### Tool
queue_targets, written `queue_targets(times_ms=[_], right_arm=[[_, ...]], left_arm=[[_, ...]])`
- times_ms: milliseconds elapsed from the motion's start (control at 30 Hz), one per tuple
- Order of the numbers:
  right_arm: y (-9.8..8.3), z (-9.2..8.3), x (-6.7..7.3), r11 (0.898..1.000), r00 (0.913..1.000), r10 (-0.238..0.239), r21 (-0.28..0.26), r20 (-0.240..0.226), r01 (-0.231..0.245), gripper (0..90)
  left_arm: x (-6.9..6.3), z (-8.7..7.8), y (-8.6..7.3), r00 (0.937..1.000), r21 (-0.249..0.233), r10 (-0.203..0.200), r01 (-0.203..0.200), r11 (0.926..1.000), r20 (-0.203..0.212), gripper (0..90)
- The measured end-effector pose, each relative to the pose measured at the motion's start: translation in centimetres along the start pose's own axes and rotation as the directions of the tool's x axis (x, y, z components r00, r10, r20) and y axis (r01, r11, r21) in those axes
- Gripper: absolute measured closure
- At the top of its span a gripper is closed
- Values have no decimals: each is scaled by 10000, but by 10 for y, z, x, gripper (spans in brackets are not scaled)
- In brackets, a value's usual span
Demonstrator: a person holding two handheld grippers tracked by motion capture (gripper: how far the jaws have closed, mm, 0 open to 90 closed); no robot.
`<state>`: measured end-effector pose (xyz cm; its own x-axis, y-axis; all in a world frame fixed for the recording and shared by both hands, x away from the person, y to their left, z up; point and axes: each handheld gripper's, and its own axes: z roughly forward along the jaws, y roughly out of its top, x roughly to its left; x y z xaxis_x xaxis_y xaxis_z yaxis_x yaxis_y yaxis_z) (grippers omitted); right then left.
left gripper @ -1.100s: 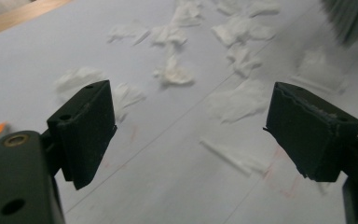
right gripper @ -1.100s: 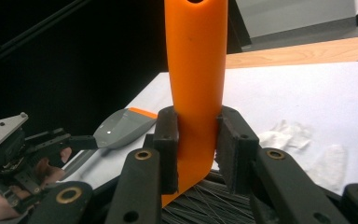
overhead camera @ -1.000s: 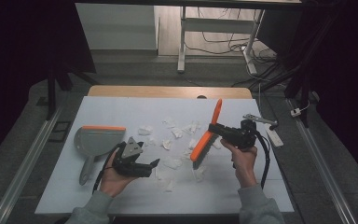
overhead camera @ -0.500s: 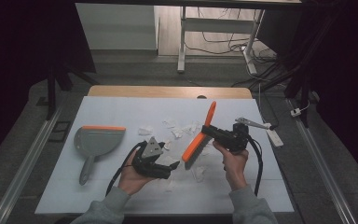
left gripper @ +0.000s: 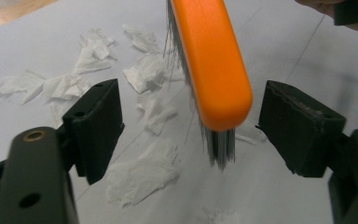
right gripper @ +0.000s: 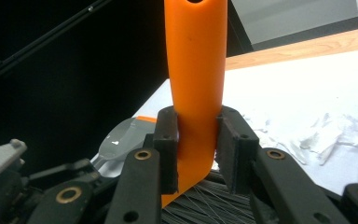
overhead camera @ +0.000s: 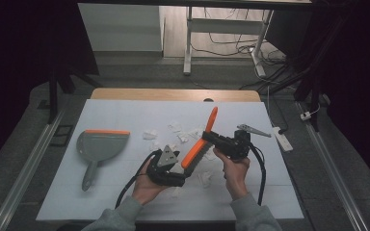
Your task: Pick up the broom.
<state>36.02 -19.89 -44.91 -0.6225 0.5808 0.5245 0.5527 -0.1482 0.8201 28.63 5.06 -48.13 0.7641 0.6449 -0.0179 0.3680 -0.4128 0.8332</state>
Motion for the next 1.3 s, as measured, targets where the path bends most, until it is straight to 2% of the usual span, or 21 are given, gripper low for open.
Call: queue_targets(times_ms=[100, 233, 300, 333, 367, 400, 533, 600, 800, 833, 900, 1000, 1067, 1100, 1133, 1167, 1200, 1233, 1267, 1300], right_arm=[[-2, 1, 2, 9999, 9999, 104, -81, -11, -104, 709], [-5, 3, 6, 9995, 9996, 283, -155, -74, -284, 709], [-6, 4, 6, 9991, 9992, 396, -168, -95, -397, 709], [-7, 5, 6, 9987, 9988, 478, -156, -101, -480, 709], [-7, 5, 6, 9987, 9988, 478, -156, -101, -480, 709], [-9, 6, 7, 9986, 9987, 508, -144, -102, -509, 708], [-10, 7, 9, 9987, 9988, 485, -137, -75, -486, 708], [-10, 8, 11, 9996, 9996, 271, -87, -84, -272, 706], [-10, 10, 14, 9999, 9998, 170, 26, -133, -170, 695], [-10, 10, 14, 10000, 9999, 61, 80, -90, -60, 688], [-8, 12, 18, 9983, 9989, -475, 334, 42, 473, 621], [-5, 12, 21, 9955, 9968, -795, 514, 50, 791, 570], [-1, 10, 23, 9892, 9918, -1271, 755, 118, 1259, 546], [1, 7, 24, 9817, 9845, -1731, 856, 267, 1703, 535], [3, 6, 25, 9758, 9793, -1997, 971, 333, 1957, 519], [7, 2, 27, 9563, 9640, -2651, 1331, 192, 2603, 492], [7, 2, 27, 9563, 9640, -2651, 1331, 192, 2603, 492], [12, -1, 31, 9267, 9418, -3361, 1823, 112, 3285, 473], [12, -1, 31, 9267, 9418, -3361, 1823, 112, 3285, 473], [15, -4, 35, 9022, 9242, -3819, 2167, -2, 3729, 456]], left_arm=[[-1, 6, 1, 9998, -51, -176, 176, 9998, 5, 332], [-2, 13, 0, 9994, -80, -223, 221, 9997, -278, 453], [-1, 16, 0, 9990, -138, -277, 272, 9995, -350, 543], [-1, 17, -1, 9988, -151, -379, 375, 9992, -296, 637], [0, 17, -1, 9989, -127, -366, 362, 9993, -307, 637], [0, 18, -1, 9988, -120, -332, 328, 9994, -353, 751], [7, 16, -3, 9974, -41, -686, 686, 9976, -226, 786], [9, 15, -3, 9978, 53, -612, 614, 9981, -238, 803], [13, 9, -3, 9986, 246, -510, 514, 9984, -158, 804], [14, 8, -3, 9987, 268, -500, 503, 9984, -121, 805], [16, 5, -3, 9989, 360, -445, 449, 9983, -136, 805], [22, -3, -2, 9995, 592, -279, 288, 9978, -163, 805], [27, -10, -2, 9998, 747, -190, 196, 9970, -91, 805], [29, -13, -1, 9999, 814, -143, 149, 9966, -74, 805], [31, -16, -1, 9999, 884, -94, 101, 9960, -78, 805], [33, -19, -1, 10000, 948, -88, 90, 9955, -17, 805], [36, -22, -1, 10000, 991, -69, 66, 9951, 30, 805], [37, -24, 0, 9999, 1043, -93, 82, 9945, 102, 805], [39, -26, 0, 9999, 1105, -52, 39, 9939, 110, 805], [40, -27, 0, 9999, 1206, -34, 14, 9927, 166, 804]])
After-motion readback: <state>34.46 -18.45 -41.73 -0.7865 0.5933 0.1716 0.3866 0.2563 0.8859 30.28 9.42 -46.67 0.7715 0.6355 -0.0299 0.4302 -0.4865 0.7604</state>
